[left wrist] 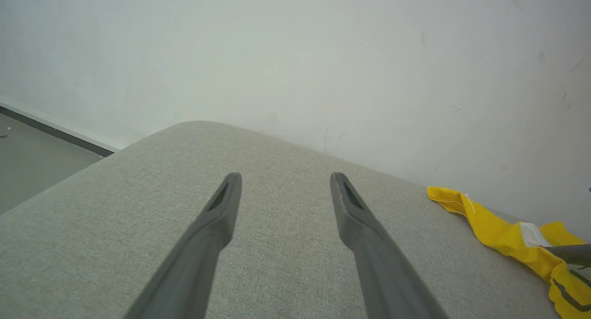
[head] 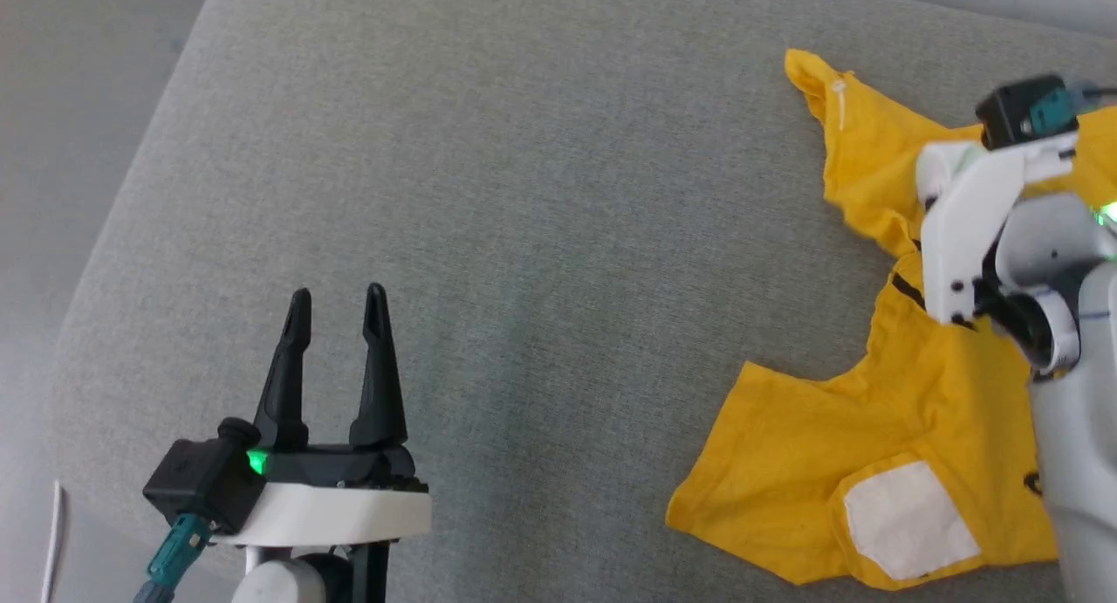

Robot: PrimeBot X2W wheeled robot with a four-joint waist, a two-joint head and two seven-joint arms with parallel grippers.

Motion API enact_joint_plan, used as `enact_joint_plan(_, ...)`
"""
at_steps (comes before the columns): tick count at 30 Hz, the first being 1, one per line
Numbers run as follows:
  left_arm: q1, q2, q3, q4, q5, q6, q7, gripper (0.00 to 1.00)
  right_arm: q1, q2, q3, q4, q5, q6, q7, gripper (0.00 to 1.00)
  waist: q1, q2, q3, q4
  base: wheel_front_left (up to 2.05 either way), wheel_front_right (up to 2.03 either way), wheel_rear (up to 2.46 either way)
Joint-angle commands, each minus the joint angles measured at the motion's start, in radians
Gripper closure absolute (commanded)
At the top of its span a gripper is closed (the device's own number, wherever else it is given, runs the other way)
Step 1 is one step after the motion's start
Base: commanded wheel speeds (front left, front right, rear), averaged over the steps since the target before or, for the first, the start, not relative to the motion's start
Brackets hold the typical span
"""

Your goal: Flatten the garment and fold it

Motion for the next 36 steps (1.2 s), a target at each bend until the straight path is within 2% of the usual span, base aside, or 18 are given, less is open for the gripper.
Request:
enact_joint_plan(1,-0.023,-0.002,-0.004,0.002,-0.006,0.007,-0.005,0.00,-0.037,0.000,0.011,0.001,0.002,-0.001,-0.015,1.00,-0.0002,0.0000,0.005,0.018,0.00,0.00,0.00)
enact_joint_plan(5,-0.038,-0.002,-0.021,0.007,-0.019,0.010,-0.005,0.00,-0.165,-0.004,0.037,0.018,-0.018,-0.001,-0.063,1.00,-0.0002,0.0000,0.023,0.048,0.00,0.00,0.00)
enact_joint_plan(10,-0.056,-0.002,-0.052,0.028,-0.039,0.007,-0.005,0.00,-0.304,0.004,0.064,0.118,-0.081,-0.001,-0.136,1.00,-0.0002,0.0000,0.049,0.095,0.00,0.00,0.00)
enact_joint_plan(18,-0.082,-0.002,-0.082,0.050,-0.064,0.013,-0.005,0.00,-0.357,0.042,0.048,0.338,-0.184,-0.001,-0.246,1.00,-0.0002,0.0000,0.060,0.142,0.00,0.00,0.00)
enact_joint_plan(19,-0.082,-0.002,-0.082,0.052,-0.065,0.014,-0.005,0.00,-0.359,0.045,0.043,0.358,-0.192,-0.001,-0.260,0.66,-0.0002,0.0000,0.059,0.142,0.00,0.00,0.00)
enact_joint_plan(20,-0.083,-0.002,-0.082,0.054,-0.065,0.016,-0.005,0.00,-0.363,0.049,0.037,0.376,-0.195,-0.001,-0.275,0.02,-0.0002,0.0000,0.056,0.139,0.00,0.00,0.00)
enact_joint_plan(24,-0.078,-0.002,-0.073,0.054,-0.055,0.016,-0.005,0.00,-0.389,0.064,0.047,0.405,-0.170,-0.001,-0.329,0.00,-0.0002,0.0000,0.031,0.109,0.00,0.00,0.00)
enact_joint_plan(28,-0.063,-0.002,-0.054,0.051,-0.034,0.014,-0.005,0.00,-0.377,0.079,0.027,0.343,-0.065,-0.001,-0.405,0.00,-0.0002,0.0000,-0.016,0.067,0.00,0.00,0.00)
enact_joint_plan(32,-0.032,-0.002,-0.024,0.045,-0.008,0.010,-0.005,0.00,-0.267,0.052,0.019,0.178,0.012,-0.001,-0.491,0.00,-0.0002,0.0000,-0.064,0.010,0.00,0.00,0.00)
enact_joint_plan(36,0.007,-0.002,0.015,0.036,0.021,-0.004,-0.005,0.00,-0.041,0.042,-0.038,-0.046,0.025,-0.001,-0.543,0.00,-0.0002,0.0000,-0.109,-0.055,0.00,0.00,0.00)
